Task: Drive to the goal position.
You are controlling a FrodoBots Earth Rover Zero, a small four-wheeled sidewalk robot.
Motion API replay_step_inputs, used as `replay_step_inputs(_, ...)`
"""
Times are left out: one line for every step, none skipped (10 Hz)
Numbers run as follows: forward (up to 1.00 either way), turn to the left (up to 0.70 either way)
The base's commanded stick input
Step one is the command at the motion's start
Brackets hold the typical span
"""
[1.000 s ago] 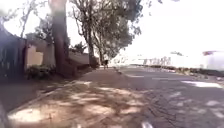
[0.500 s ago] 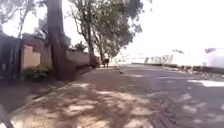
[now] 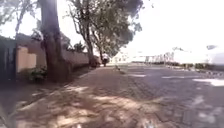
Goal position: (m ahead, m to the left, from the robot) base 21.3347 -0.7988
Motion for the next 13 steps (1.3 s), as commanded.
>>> replay_step_inputs(0.70,0.00)
replay_step_inputs(0.70,0.00)
replay_step_inputs(0.70,0.00)
replay_step_inputs(0.70,0.00)
replay_step_inputs(0.70,0.00)
replay_step_inputs(0.70,0.00)
replay_step_inputs(0.70,0.00)
replay_step_inputs(0.70,0.00)
replay_step_inputs(0.70,0.00)
replay_step_inputs(0.70,0.00)
replay_step_inputs(0.70,0.00)
replay_step_inputs(0.70,0.00)
replay_step_inputs(0.70,0.00)
